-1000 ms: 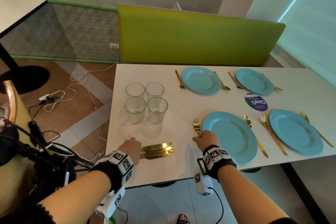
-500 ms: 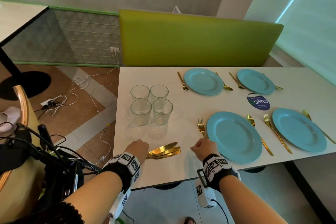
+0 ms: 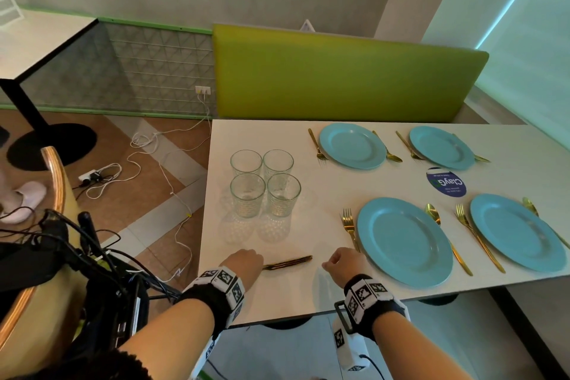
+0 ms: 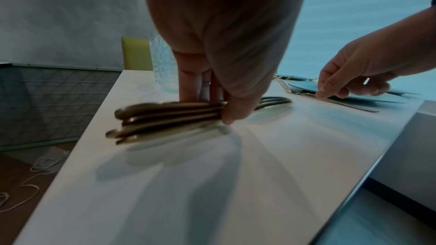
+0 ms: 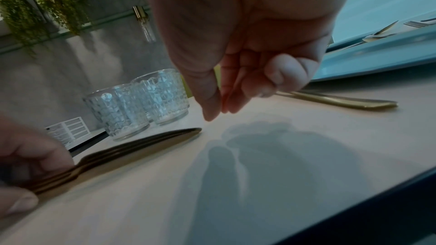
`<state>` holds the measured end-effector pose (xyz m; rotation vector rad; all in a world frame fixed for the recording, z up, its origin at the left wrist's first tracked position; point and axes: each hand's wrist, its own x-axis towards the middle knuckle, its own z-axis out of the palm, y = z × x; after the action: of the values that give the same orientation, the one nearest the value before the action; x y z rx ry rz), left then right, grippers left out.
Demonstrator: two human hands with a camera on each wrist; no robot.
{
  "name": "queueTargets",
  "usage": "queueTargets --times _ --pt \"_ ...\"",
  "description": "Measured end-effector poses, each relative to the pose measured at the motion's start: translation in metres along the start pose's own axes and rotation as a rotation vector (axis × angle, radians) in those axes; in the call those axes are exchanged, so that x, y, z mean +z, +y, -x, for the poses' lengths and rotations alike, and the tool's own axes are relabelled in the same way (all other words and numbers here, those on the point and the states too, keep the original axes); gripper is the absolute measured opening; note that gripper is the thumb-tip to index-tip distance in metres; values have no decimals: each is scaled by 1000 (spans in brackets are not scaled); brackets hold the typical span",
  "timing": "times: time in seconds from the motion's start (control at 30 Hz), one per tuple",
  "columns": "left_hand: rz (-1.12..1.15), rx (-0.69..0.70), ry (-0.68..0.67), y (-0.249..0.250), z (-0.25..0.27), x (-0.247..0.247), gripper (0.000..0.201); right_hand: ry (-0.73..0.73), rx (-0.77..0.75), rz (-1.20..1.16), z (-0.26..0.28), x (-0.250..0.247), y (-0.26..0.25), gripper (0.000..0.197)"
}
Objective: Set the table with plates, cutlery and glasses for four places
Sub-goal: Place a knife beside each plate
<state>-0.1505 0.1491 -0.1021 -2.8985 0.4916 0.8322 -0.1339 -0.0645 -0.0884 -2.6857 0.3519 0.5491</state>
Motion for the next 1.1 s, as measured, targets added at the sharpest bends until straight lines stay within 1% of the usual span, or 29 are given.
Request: queueTargets --times 0.2,0.4,0.5,0.57,0.67,0.77,0.83,0.93,1.03,1.1 --pt "45 -18 33 -1 0 5 35 -15 -29 0 5 3 -2 13" --pt "143 -56 -22 2 -4 -7 32 -60 -73 -1 9 3 2 11" --pt "259 -61 -9 7 -6 -15 30 -126 -95 -3 13 5 0 19" --pt "371 -44 23 12 -8 -22 25 -182 -99 -66 14 7 -4 22" --pt "541 -38 112 27 -12 -33 10 -284 -107 -201 15 6 -14 29" --pt "697 -37 175 45 -14 -41 5 -320 -120 -409 16 -1 -21 23" --pt "815 -53 196 52 -15 -45 5 -300 -105 -521 17 -7 -21 22" --pt "976 -90 179 56 -19 -48 10 -279 -79 -646 14 -12 -17 23" --pt "1060 -129 151 59 -23 -49 21 -258 -65 -667 8 -12 -15 22" --pt "1073 -148 146 60 -26 -49 23 -230 -43 -679 3 -13 -13 22"
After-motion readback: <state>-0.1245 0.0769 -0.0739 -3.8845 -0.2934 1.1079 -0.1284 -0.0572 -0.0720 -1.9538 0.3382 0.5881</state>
